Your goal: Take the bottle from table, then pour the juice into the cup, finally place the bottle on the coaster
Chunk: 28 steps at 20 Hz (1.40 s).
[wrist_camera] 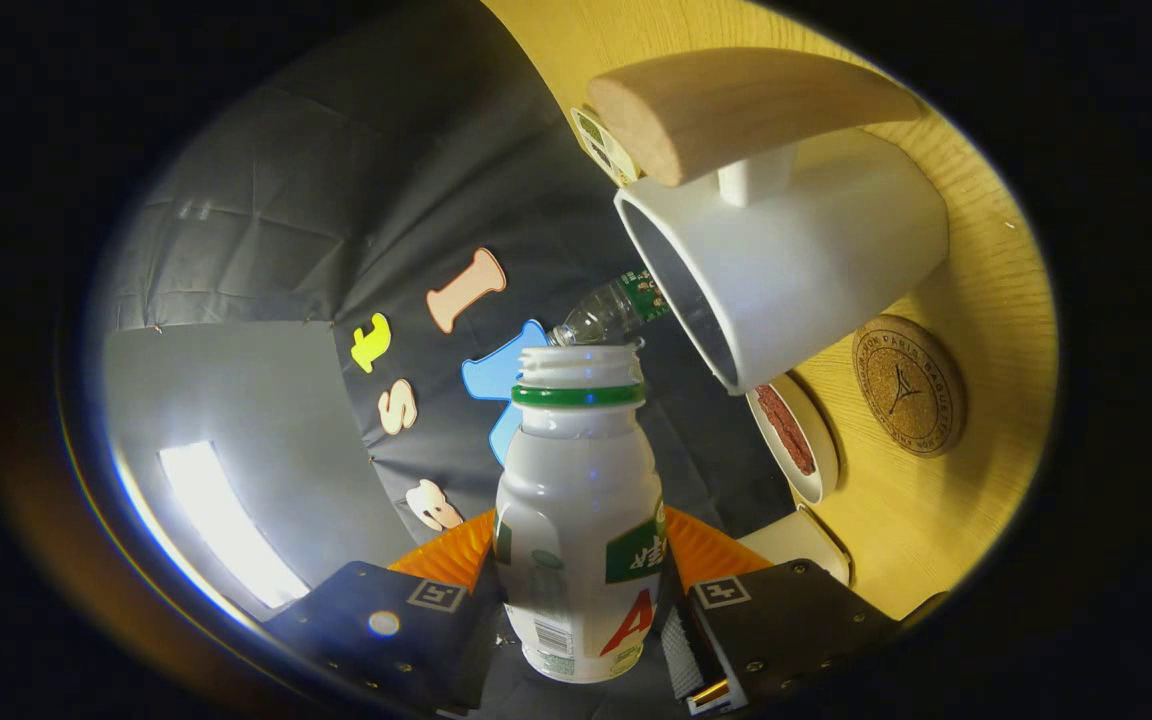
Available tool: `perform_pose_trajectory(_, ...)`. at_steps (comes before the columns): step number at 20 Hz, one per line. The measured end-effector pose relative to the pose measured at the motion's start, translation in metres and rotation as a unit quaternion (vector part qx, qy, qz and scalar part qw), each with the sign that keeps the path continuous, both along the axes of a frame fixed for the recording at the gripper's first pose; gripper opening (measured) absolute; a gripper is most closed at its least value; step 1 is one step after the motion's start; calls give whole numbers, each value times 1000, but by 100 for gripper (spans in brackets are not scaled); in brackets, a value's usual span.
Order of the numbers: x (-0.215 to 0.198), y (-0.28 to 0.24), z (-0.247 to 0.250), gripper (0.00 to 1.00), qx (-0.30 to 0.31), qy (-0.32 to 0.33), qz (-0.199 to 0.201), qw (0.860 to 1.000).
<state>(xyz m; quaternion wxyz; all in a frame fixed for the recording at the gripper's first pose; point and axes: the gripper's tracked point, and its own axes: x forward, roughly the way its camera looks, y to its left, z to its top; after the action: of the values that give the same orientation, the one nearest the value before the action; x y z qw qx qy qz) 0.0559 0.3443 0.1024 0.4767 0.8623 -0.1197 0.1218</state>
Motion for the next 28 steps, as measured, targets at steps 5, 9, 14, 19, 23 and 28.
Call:
perform_pose_trajectory(5,2,1,-1,67,0,1,1,1000)
perform_pose_trajectory(9,0,0,-2,67,2,2,1,1000)
perform_pose_trajectory(14,4,-1,-2,67,-1,3,2,1000)
perform_pose_trajectory(19,6,-4,-5,67,-5,6,4,1000)
perform_pose_trajectory(23,5,-5,-7,67,-9,9,6,1000)
perform_pose_trajectory(28,2,-1,-13,67,-71,30,13,997)
